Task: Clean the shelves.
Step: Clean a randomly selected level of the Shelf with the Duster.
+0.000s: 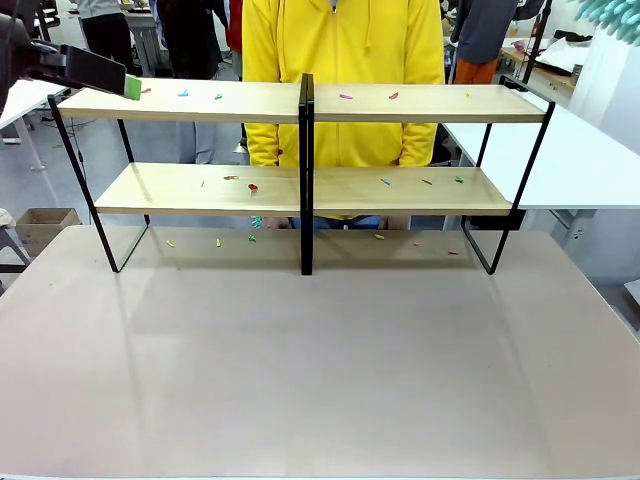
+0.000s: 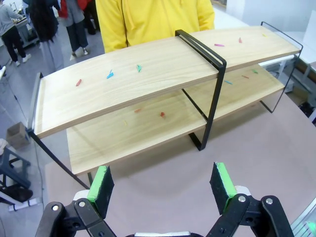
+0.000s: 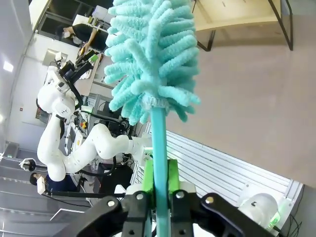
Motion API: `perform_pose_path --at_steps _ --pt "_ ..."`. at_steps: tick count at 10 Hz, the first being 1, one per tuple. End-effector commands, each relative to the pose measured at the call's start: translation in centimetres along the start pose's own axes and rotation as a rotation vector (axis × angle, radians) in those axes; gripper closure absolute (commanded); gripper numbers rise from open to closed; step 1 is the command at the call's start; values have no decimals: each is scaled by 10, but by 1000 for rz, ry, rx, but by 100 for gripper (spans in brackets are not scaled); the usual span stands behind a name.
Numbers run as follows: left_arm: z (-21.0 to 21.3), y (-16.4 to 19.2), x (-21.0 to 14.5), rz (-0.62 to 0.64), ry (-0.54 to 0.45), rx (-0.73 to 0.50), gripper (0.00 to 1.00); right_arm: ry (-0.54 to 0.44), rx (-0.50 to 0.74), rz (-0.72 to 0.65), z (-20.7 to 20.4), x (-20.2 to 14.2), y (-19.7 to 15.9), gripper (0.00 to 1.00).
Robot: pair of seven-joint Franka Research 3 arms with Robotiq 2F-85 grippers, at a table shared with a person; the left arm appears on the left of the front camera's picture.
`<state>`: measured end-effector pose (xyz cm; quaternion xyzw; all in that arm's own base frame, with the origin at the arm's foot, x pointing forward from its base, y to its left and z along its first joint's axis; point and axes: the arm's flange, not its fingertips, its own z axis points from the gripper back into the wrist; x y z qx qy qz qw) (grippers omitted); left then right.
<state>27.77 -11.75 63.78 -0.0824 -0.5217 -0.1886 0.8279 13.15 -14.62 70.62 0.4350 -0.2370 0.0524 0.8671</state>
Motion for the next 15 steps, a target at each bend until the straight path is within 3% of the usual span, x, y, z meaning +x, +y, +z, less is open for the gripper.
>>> perform_pose_path --at_steps 1,4,5,6,8,10,11,12,13,14,15 --pt "0 1 0 2 -1 2 0 -10 17 19 4 -4 3 92" --pt "0 1 0 2 -1 2 0 -10 17 19 4 -4 3 92" --pt "0 1 0 2 -1 2 0 0 0 -2 0 0 0 87" --pt "0 1 0 2 -1 2 0 9 -88 37 -10 6 22 87" --pt "0 1 0 2 -1 2 0 96 -259 92 -80 89 102 87" --pt "0 1 0 2 -1 2 0 106 -494 40 -177 143 146 87" --pt "0 1 0 2 -1 2 0 96 -551 70 -224 156 161 87" --pt "0 1 0 2 -1 2 0 125 -523 146 -237 154 176 87" --pt "0 1 0 2 -1 2 0 92 -440 129 -214 132 161 87" --pt "0 1 0 2 -1 2 0 101 -492 154 -255 145 176 87" --pt "0 1 0 2 -1 2 0 -54 -651 7 -250 136 176 87"
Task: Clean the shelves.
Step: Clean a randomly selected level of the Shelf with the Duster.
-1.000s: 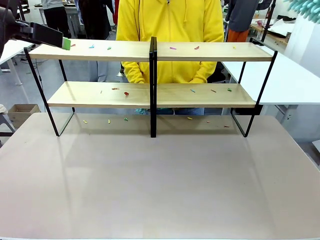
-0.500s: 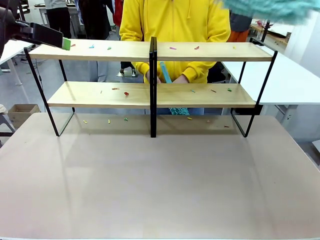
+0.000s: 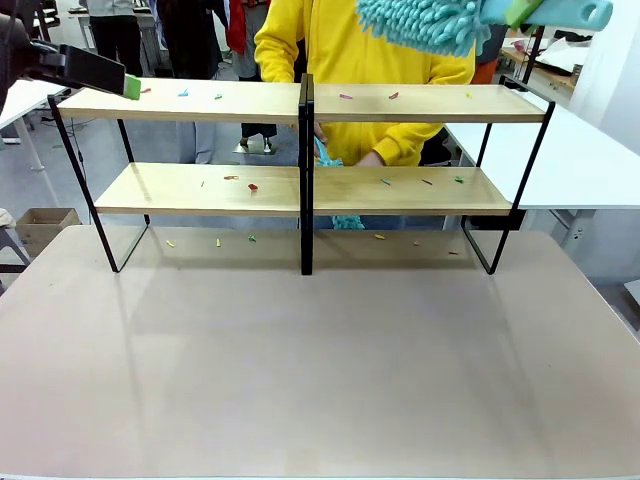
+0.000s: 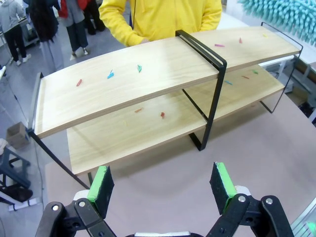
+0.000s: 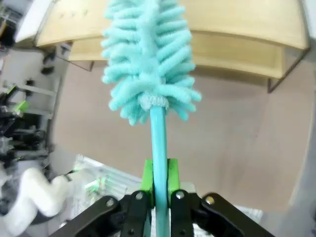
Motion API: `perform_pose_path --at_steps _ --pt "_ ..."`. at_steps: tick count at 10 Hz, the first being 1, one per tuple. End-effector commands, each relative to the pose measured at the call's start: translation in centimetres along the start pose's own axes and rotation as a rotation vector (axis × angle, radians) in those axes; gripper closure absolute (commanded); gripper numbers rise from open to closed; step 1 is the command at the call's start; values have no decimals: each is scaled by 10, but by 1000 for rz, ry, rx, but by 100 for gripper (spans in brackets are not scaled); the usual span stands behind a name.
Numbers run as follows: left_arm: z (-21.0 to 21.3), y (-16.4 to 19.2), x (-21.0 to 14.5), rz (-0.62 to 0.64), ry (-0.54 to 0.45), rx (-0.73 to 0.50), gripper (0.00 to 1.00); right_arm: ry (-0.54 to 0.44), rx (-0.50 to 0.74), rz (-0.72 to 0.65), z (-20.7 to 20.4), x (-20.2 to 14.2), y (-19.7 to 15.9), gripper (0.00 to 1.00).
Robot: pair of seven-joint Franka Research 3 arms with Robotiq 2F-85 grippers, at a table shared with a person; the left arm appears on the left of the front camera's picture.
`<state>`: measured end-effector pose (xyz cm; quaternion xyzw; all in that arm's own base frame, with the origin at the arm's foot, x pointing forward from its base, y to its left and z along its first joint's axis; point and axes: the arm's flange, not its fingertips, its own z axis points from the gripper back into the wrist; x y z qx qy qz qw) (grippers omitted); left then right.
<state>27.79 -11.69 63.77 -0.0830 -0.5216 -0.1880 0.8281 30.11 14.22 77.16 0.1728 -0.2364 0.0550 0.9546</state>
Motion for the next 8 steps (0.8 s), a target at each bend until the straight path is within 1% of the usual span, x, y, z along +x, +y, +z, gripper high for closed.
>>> perform_pose_path --at_steps 1,2,3,4,5,6,7,8 --pt "0 1 0 0 -1 2 0 -112 -104 -166 -19 -3 7 87" --pt "0 1 0 0 -1 2 0 -129 -69 -172 -38 6 11 87" --pt "0 1 0 0 -1 2 0 -157 -88 -198 -52 16 13 87" --pt "0 1 0 0 -1 2 0 -158 -88 -197 -64 22 15 87" --pt "0 1 0 0 -1 2 0 -136 -82 -192 -79 28 16 87" --pt "0 1 0 0 -1 2 0 -145 -90 -185 -81 29 15 87" --pt "0 1 0 0 -1 2 0 -110 -44 -162 -66 24 9 87" --pt "0 1 0 0 -1 2 0 -46 53 -140 -40 12 -1 87"
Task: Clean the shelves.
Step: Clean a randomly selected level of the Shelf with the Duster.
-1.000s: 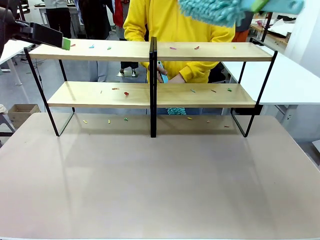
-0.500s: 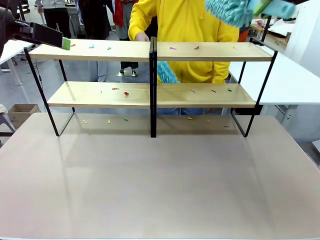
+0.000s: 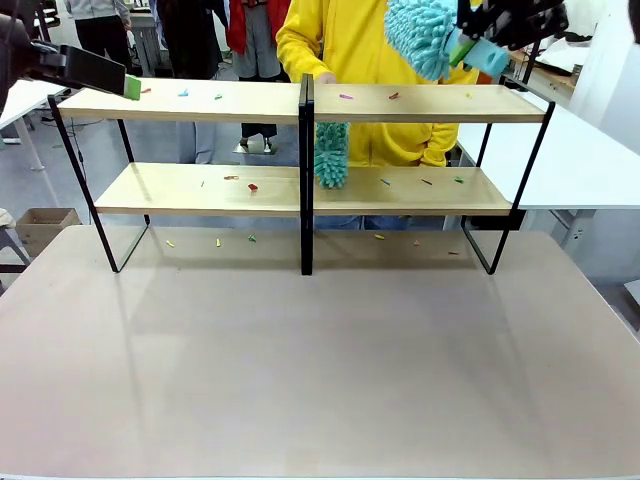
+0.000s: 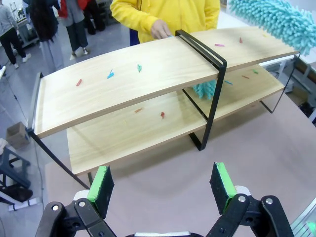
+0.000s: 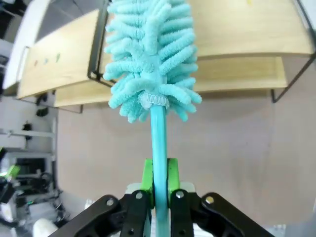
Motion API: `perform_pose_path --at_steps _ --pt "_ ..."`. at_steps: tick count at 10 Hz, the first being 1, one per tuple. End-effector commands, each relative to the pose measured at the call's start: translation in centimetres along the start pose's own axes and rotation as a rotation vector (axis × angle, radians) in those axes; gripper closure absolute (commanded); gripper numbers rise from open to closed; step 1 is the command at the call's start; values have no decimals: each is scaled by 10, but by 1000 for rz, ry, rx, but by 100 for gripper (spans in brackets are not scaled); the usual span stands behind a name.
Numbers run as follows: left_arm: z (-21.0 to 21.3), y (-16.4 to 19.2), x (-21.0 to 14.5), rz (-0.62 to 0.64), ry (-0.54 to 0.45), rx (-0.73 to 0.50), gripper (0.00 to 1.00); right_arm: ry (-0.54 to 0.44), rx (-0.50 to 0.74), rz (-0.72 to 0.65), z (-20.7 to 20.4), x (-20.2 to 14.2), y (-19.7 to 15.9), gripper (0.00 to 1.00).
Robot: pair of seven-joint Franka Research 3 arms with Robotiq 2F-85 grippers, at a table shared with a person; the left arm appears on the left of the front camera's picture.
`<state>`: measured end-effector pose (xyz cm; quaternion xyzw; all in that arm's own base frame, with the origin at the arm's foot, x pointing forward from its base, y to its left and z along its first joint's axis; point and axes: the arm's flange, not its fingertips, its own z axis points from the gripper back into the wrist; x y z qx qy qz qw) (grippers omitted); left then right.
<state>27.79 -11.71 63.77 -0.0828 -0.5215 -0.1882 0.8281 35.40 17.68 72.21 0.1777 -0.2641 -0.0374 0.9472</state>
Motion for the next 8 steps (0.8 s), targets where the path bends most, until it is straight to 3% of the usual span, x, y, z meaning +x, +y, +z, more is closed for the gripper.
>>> perform_pose_path --at_steps 1,3,5,8 --pt "0 1 0 1 -1 2 0 95 140 54 61 -19 -21 87" --pt "0 1 0 1 -1 2 0 186 224 100 113 -54 -38 87" --pt "0 1 0 1 -1 2 0 234 277 151 79 -47 -28 87" --pt "0 1 0 1 -1 2 0 124 180 127 10 -14 7 87"
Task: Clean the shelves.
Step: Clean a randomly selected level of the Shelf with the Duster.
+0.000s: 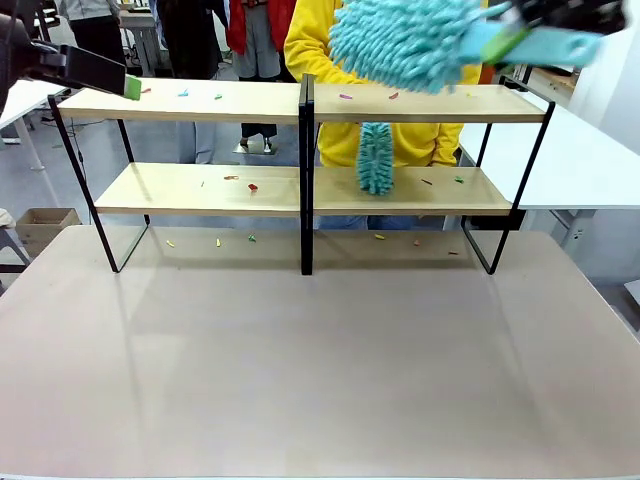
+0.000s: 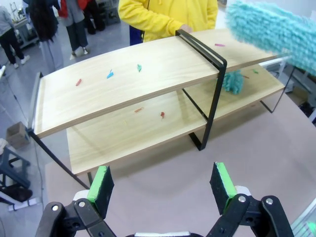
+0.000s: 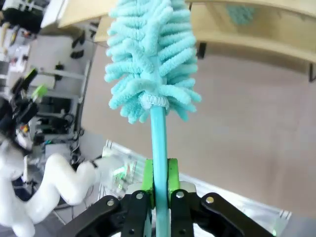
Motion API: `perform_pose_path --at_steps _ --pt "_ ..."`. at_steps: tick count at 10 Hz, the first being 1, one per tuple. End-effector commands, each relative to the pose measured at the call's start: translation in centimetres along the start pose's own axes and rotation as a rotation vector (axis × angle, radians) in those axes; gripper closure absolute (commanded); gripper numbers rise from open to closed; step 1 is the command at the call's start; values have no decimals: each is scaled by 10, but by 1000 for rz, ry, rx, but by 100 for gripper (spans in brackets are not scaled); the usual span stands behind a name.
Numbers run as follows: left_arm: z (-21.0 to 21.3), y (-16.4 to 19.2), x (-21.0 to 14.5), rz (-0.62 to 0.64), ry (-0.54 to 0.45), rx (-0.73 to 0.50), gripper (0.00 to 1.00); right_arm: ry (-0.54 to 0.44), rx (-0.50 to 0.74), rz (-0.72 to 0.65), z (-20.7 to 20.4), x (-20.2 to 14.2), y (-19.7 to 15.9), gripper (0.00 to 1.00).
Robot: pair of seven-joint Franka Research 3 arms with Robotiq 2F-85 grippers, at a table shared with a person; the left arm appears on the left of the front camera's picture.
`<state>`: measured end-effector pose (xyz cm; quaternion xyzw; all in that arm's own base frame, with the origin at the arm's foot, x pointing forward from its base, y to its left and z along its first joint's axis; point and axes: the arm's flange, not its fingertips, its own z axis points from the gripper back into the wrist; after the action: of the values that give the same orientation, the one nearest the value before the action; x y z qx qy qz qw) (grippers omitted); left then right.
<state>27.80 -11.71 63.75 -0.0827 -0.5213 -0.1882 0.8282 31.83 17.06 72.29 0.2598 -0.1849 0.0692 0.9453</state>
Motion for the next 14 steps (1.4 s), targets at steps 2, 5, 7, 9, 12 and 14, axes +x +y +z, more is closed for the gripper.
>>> perform_pose_path --at_steps 2,5,7,9,12,14 --pt "0 1 0 1 -2 2 0 -129 -132 -14 -38 35 10 87" --pt "0 1 0 1 -2 2 0 -93 -130 -42 -76 55 -9 87" --pt "0 1 0 1 -2 2 0 -82 -160 -81 -83 58 -21 87" --pt "0 1 0 1 -2 2 0 -73 -174 -106 -84 59 -31 87" --pt "0 1 0 1 -2 2 0 -59 -175 -122 -81 61 -39 87" --pt "0 1 0 1 -2 2 0 -52 -212 -138 -73 64 -44 87"
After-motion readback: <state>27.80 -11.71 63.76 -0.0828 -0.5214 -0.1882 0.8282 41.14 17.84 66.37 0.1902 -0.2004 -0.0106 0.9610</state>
